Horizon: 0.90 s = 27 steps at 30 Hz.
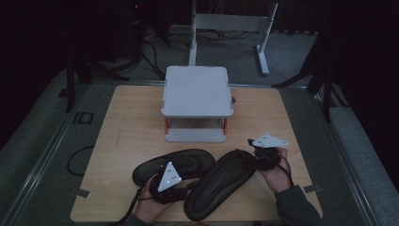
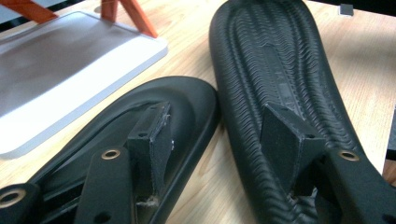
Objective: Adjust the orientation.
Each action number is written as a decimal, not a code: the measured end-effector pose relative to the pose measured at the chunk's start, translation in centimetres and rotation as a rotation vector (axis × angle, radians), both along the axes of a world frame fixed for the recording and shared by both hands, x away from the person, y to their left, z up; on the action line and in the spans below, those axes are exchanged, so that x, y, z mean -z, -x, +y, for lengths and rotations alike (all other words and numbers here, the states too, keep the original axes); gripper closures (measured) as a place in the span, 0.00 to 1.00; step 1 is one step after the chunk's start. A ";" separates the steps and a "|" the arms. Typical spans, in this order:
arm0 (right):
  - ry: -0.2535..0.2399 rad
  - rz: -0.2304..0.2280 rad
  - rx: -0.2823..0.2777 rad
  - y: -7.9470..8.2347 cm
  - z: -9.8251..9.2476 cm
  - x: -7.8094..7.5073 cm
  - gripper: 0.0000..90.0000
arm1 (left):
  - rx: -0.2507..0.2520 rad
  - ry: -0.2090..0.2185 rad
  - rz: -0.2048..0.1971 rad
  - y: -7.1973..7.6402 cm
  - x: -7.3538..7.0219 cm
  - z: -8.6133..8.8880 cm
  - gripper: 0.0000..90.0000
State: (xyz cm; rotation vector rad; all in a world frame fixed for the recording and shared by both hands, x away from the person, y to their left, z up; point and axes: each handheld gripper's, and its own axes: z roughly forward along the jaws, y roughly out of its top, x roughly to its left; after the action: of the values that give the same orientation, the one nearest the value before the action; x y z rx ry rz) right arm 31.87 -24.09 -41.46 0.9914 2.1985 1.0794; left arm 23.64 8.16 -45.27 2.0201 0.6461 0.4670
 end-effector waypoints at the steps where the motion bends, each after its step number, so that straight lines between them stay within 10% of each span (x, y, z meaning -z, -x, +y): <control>1: -0.003 -0.003 0.011 0.1 -0.6 0.0 0.44 | 0.005 -0.005 -0.005 -0.1 0.1 -0.4 0.48; 15: -0.026 0.045 0.169 3.1 -7.3 2.0 0.44 | 0.027 -0.062 0.004 -2.3 1.0 -4.0 0.54; 27: -0.014 0.155 0.111 4.2 -6.1 5.8 0.43 | 0.042 -0.083 0.028 -2.9 1.8 -5.0 0.58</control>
State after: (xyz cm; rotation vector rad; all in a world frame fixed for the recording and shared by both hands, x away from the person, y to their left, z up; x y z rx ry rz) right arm 27.70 -30.18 -47.24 1.2248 2.2297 0.9984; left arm 26.53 3.19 -47.11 2.1184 0.6087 0.4475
